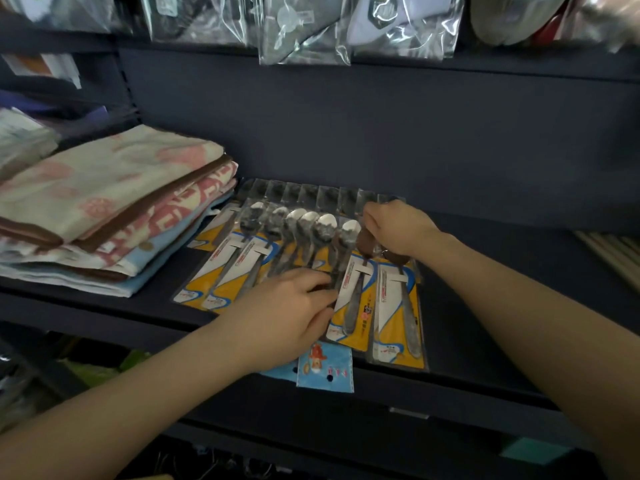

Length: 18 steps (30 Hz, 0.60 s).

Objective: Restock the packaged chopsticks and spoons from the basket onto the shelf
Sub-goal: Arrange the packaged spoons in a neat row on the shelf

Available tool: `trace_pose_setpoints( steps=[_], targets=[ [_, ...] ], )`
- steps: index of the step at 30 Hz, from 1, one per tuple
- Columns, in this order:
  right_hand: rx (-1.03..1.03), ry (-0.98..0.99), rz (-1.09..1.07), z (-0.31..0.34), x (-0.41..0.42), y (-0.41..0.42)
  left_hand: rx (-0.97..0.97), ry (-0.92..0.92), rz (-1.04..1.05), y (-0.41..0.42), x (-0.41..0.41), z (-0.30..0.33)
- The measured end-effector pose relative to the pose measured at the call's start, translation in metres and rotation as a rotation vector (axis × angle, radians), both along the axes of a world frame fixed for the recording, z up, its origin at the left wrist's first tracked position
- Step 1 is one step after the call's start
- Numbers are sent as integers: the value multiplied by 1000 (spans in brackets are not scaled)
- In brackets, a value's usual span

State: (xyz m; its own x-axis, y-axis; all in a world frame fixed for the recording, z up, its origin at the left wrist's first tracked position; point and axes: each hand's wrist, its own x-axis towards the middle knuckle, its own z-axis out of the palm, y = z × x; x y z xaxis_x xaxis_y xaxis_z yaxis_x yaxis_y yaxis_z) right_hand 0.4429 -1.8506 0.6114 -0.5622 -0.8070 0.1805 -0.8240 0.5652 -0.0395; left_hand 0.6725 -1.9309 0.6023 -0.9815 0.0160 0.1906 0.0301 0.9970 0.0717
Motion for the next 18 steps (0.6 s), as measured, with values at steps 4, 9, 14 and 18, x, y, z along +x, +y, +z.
trace_pose_setpoints(
  steps=[4,9,14,18],
  targets=[
    [-90,57,-70,-12,6,1,30,-26,-16,9,-5,6],
    [-369,0,-117,0,11,31,128,-286,-16,-9,0,23],
    [-170,-275,-49,-15,48,76,64,-487,-38,-18,10,19],
    [16,-297,-33,-21,67,79,8,-336,-76,-9,23,15]
  ],
)
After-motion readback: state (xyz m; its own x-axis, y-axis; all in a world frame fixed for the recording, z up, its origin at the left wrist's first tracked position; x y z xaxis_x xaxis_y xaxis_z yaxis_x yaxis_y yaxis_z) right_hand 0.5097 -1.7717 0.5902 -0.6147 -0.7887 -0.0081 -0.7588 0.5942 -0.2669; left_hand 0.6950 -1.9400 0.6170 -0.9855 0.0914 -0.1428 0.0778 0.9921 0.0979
